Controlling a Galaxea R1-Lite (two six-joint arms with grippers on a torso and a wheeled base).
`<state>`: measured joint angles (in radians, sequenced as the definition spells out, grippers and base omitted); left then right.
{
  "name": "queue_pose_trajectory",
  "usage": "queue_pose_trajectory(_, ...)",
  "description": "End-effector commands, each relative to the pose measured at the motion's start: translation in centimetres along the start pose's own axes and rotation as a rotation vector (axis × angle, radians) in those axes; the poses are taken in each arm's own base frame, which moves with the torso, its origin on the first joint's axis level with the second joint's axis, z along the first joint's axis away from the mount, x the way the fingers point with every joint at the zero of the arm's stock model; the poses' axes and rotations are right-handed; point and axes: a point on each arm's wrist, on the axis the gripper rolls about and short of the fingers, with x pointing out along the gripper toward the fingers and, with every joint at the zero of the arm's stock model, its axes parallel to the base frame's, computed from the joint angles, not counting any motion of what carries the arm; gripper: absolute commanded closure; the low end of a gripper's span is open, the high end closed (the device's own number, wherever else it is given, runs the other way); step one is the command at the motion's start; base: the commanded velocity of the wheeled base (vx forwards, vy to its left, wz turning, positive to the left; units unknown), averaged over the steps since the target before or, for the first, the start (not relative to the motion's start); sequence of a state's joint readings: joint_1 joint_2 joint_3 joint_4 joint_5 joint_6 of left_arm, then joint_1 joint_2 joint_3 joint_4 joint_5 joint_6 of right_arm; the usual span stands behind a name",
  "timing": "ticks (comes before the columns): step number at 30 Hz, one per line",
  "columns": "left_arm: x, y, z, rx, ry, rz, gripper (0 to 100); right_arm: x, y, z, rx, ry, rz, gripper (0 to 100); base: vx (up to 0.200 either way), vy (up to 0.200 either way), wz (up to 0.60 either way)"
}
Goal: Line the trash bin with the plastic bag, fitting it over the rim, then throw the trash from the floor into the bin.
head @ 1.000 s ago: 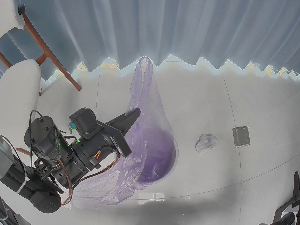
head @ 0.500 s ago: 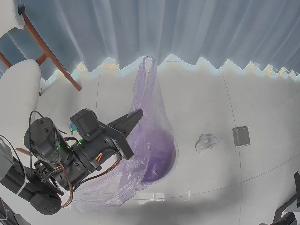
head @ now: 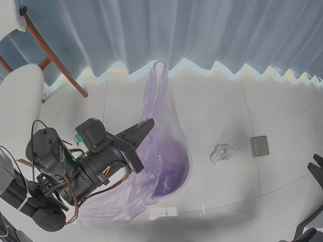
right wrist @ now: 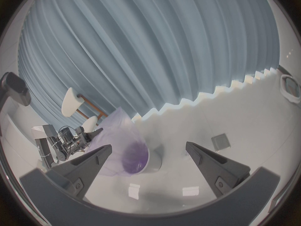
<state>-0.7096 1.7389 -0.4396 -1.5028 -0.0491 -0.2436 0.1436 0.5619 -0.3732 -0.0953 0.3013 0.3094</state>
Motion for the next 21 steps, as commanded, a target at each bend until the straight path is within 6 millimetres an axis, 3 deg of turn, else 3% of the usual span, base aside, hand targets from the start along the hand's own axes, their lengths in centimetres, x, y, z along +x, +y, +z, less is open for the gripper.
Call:
queue_pose_trajectory(1,-0.1,0.1,-0.2,-0.002,0.010,0.003,100,4.0,-0.8,-0.3,0.064,0.218,0.033,0,0.000,0.000,0.00)
queue_pose_trajectory(8,-0.1,0.4,-0.2,0.001,0.011,0.013,100,7.3,-1.3,-2.1,0.127,0.426,0.052,0,0.000,0.000,0.00)
queue_pose_trajectory(21,0.0,0.5,-0.2,0.002,0.005,0.015,100,12.9,-1.9,-4.4,0.277,0.531,0.086,0,0.000,0.000,0.00)
